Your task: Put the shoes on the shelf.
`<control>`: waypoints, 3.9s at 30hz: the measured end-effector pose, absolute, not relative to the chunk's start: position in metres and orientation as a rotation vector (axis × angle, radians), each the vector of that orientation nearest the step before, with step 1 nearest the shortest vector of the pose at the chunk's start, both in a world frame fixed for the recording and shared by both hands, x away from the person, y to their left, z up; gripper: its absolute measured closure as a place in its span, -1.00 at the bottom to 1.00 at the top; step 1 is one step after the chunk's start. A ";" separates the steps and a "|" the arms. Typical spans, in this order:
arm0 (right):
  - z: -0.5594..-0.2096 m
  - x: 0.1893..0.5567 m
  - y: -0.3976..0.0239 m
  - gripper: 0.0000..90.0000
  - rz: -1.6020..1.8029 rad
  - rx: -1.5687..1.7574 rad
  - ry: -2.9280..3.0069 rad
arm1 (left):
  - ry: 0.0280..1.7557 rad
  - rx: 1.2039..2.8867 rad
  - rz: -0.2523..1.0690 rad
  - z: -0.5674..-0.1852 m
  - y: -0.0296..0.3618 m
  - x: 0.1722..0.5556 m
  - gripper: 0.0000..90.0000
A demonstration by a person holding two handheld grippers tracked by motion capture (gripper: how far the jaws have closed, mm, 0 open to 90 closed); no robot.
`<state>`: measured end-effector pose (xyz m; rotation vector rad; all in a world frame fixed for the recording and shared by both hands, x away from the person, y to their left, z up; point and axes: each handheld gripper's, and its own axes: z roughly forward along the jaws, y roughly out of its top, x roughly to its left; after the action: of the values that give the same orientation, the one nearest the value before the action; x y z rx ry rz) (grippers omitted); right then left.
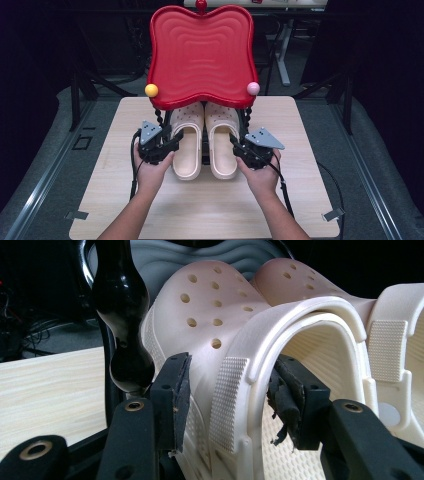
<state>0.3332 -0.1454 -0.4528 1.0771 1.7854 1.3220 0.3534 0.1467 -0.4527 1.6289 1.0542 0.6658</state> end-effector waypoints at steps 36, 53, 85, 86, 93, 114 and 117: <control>-0.428 0.270 -0.157 0.18 1.292 0.921 1.867 | 0.923 1.672 0.608 -0.438 0.166 0.299 0.27; -0.464 0.237 -0.160 0.45 1.316 0.947 1.972 | 0.947 1.705 0.568 -0.467 0.179 0.258 0.24; -0.515 0.248 -0.146 0.99 1.272 1.035 2.138 | 0.958 1.823 0.440 -0.519 0.164 0.255 0.99; -0.515 0.248 -0.145 0.99 1.277 1.032 2.133 | 0.955 1.824 0.442 -0.520 0.163 0.255 0.99; -0.516 0.252 -0.145 0.98 1.284 1.042 2.123 | 0.955 1.834 0.435 -0.520 0.161 0.256 0.99; -0.511 0.261 -0.141 0.99 1.261 1.025 2.130 | 0.976 1.828 0.473 -0.511 0.164 0.272 0.99; -0.509 0.267 -0.142 0.99 1.264 1.039 2.121 | 0.987 1.819 0.472 -0.509 0.166 0.279 0.99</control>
<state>0.2666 -0.1422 -0.5090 1.0386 2.1211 1.2641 0.2787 0.1664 -0.5091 1.8186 0.9869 0.4716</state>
